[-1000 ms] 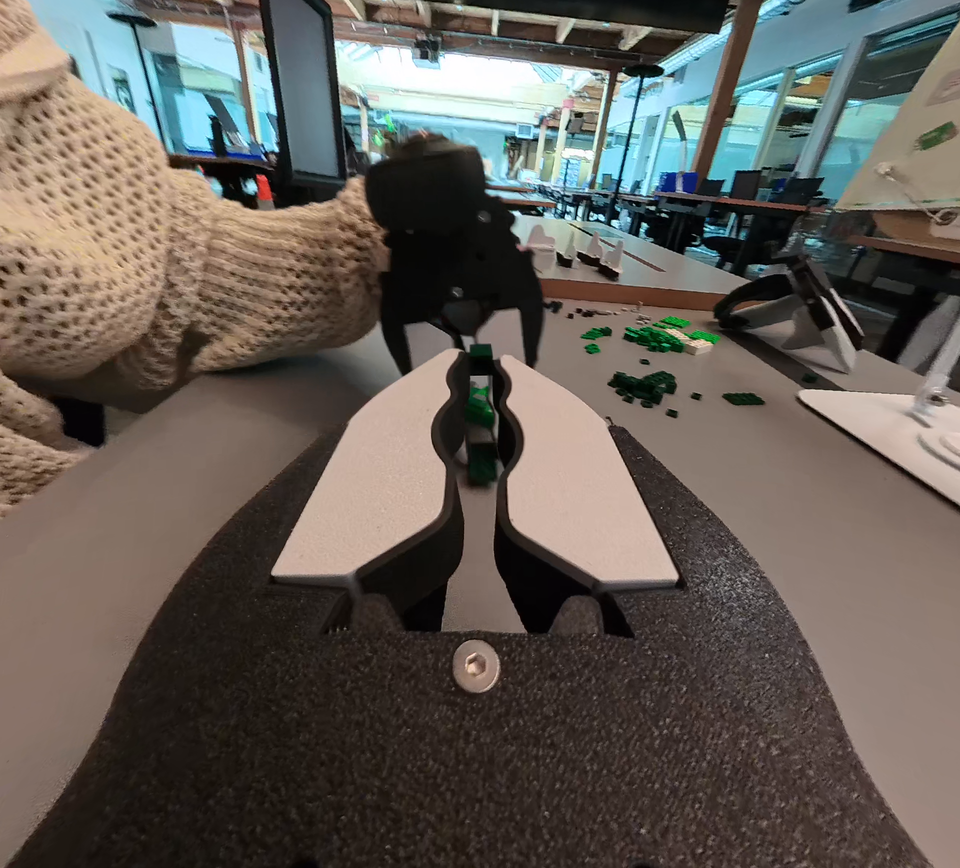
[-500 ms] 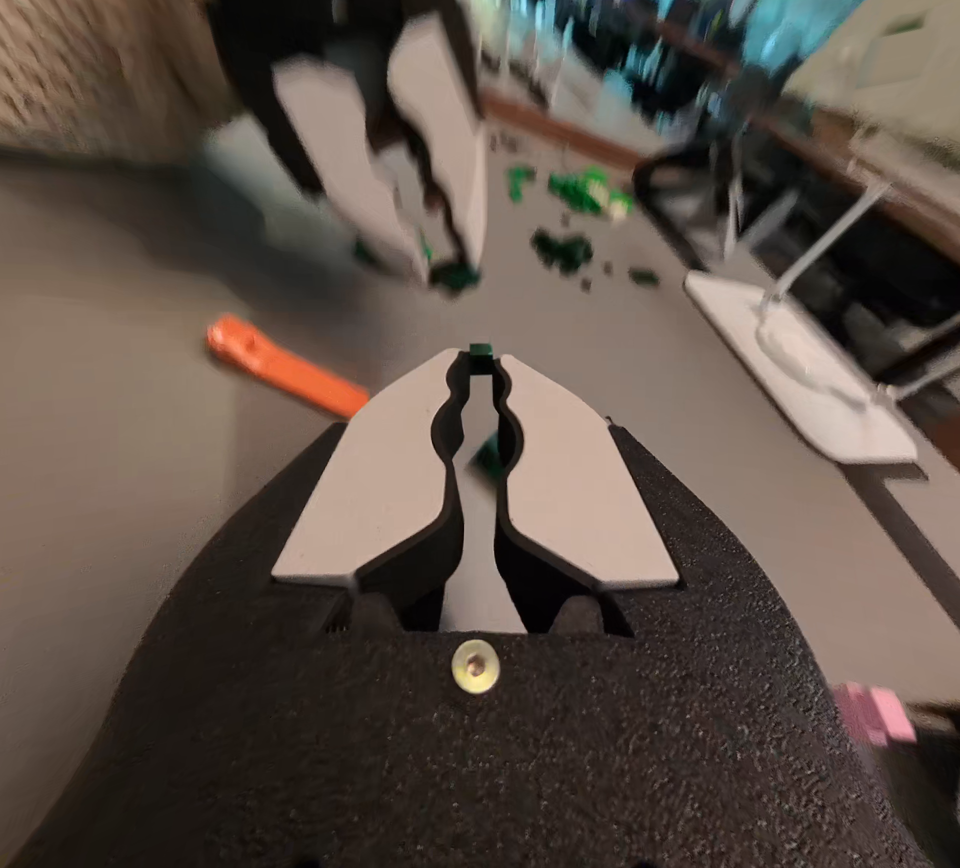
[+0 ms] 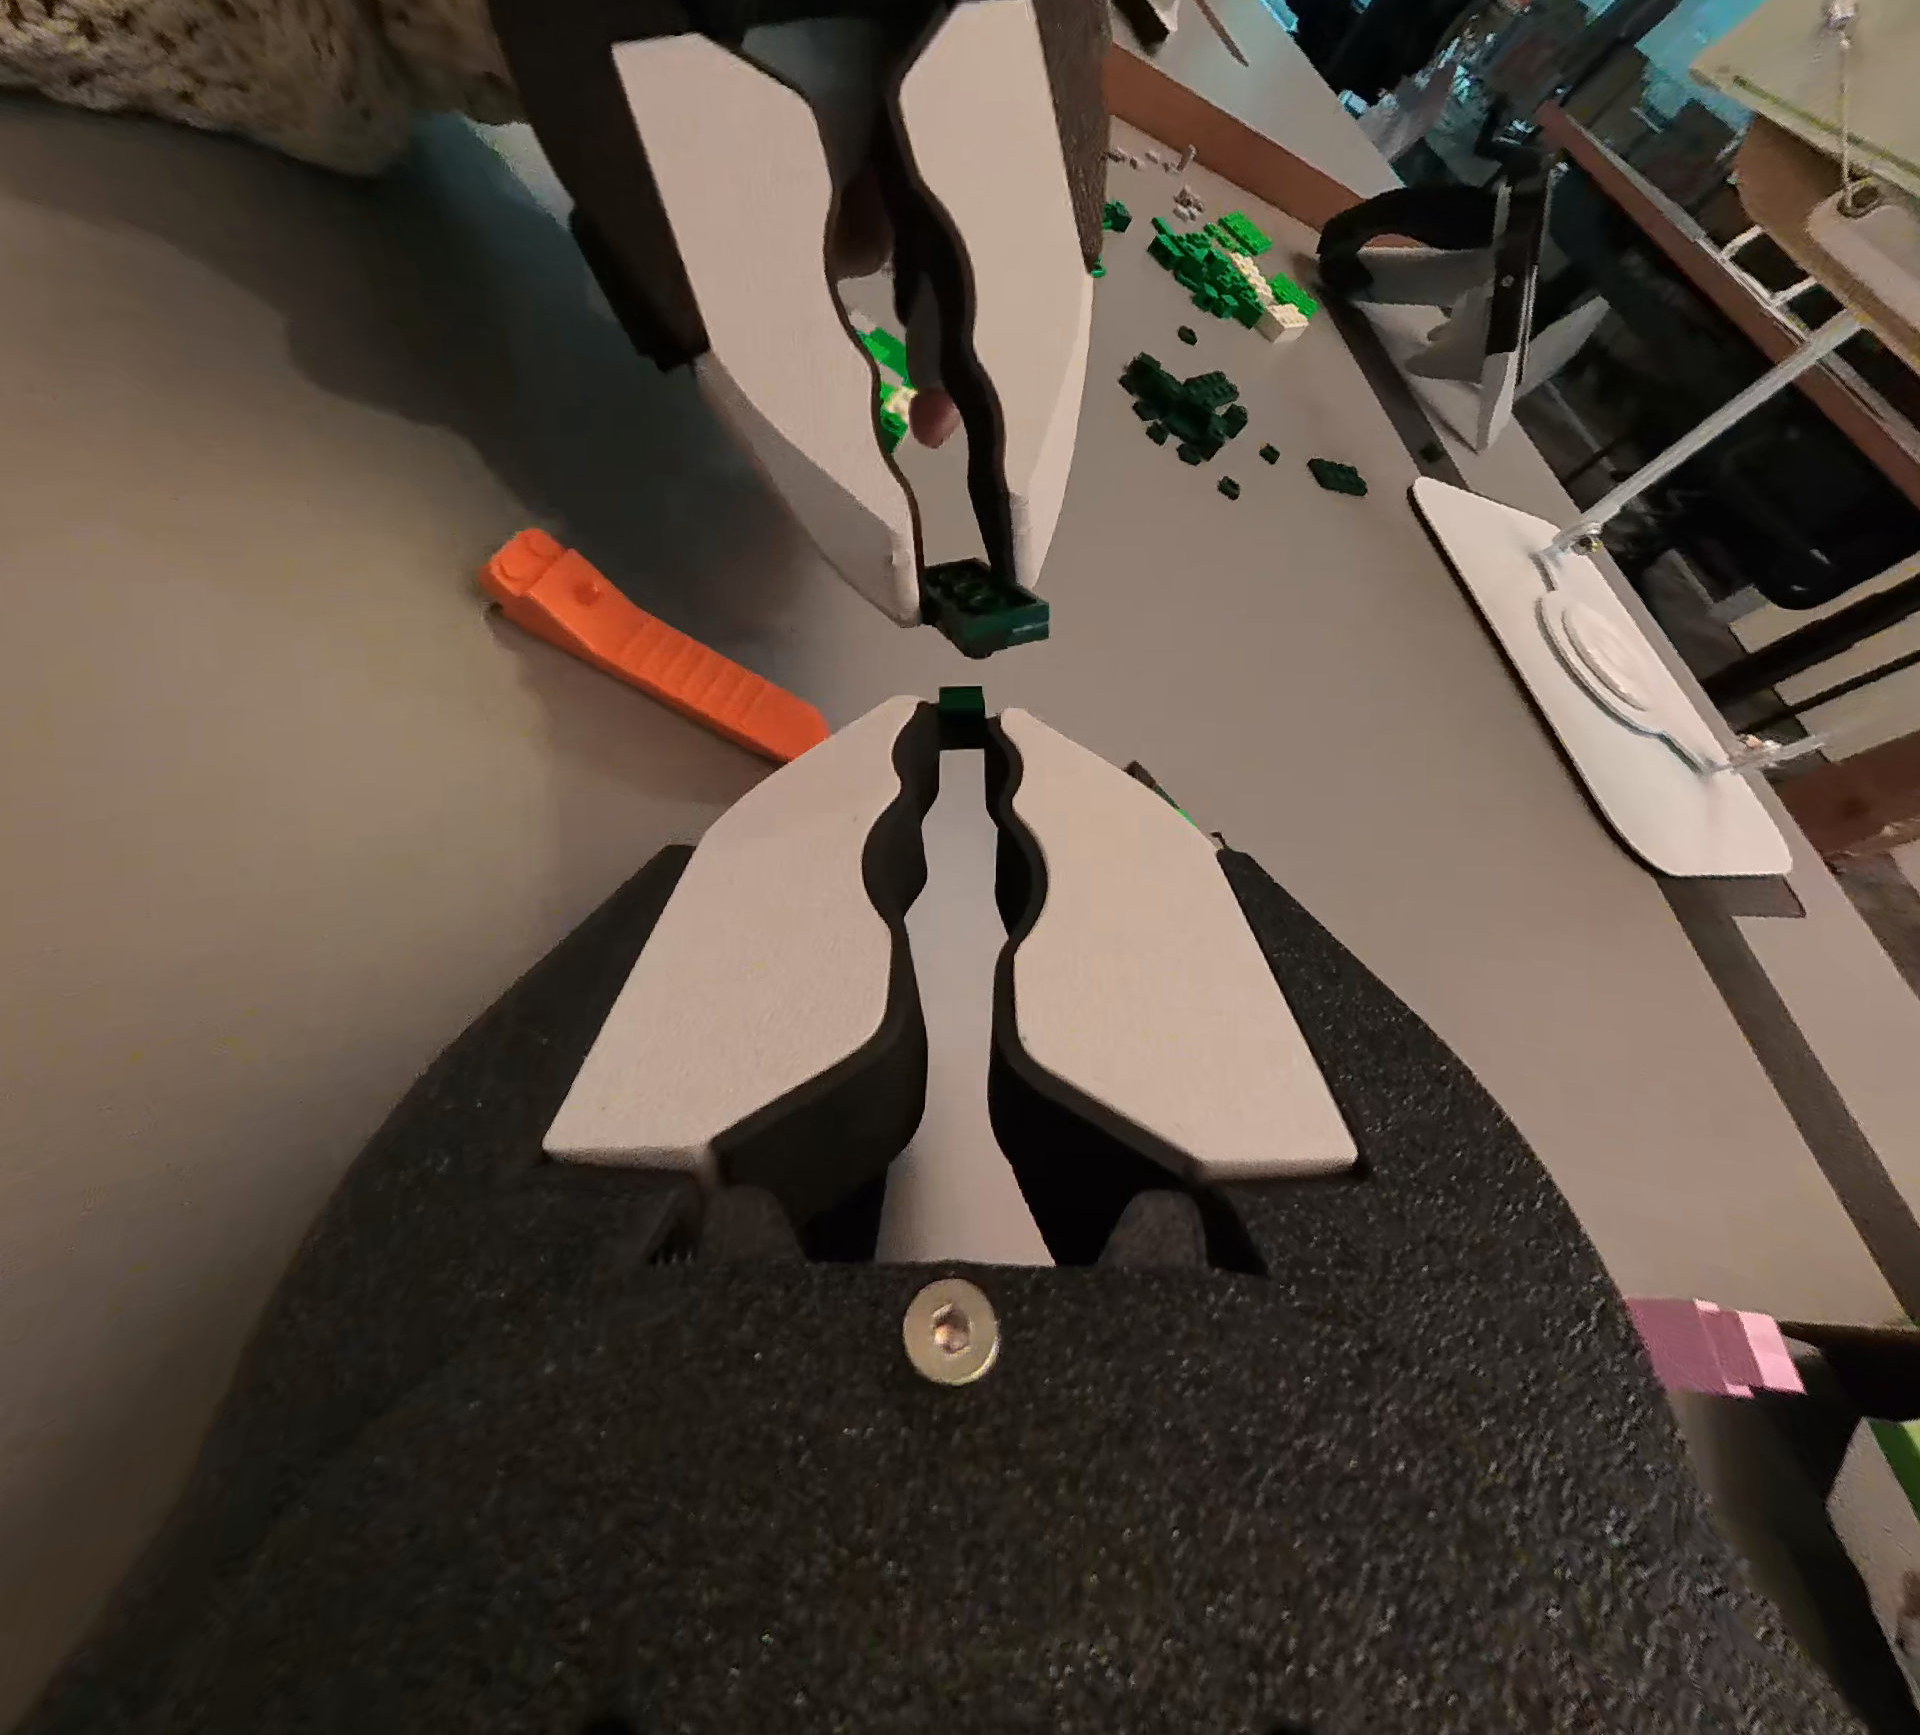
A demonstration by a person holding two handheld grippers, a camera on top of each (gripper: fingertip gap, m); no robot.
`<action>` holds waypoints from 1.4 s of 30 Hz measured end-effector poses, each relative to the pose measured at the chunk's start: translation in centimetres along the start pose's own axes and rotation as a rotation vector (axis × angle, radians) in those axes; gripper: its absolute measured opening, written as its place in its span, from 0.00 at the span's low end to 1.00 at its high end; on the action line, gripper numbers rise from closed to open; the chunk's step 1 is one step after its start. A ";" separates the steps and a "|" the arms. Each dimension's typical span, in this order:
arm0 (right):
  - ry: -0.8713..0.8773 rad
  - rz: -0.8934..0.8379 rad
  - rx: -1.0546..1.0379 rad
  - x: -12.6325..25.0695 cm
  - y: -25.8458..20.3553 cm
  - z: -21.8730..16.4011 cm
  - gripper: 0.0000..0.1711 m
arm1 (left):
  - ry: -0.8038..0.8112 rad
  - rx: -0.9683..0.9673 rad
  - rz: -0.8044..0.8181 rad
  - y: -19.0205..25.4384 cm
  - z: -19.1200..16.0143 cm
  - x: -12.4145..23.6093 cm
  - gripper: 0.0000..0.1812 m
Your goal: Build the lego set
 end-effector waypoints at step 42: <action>-0.060 0.052 0.047 0.2 -0.8 -0.4 0.05 | -0.265 -0.003 -0.284 2.0 -1.5 0.8 0.09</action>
Point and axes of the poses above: each gripper's, where its closed fingertips meet, x back along the fingers, z out of its top, y = z × x across the jaws, the point moved 8 cm from there along x, back along the fingers, and after that the axes turned 15 degrees about -x, right-handed, at the moved point
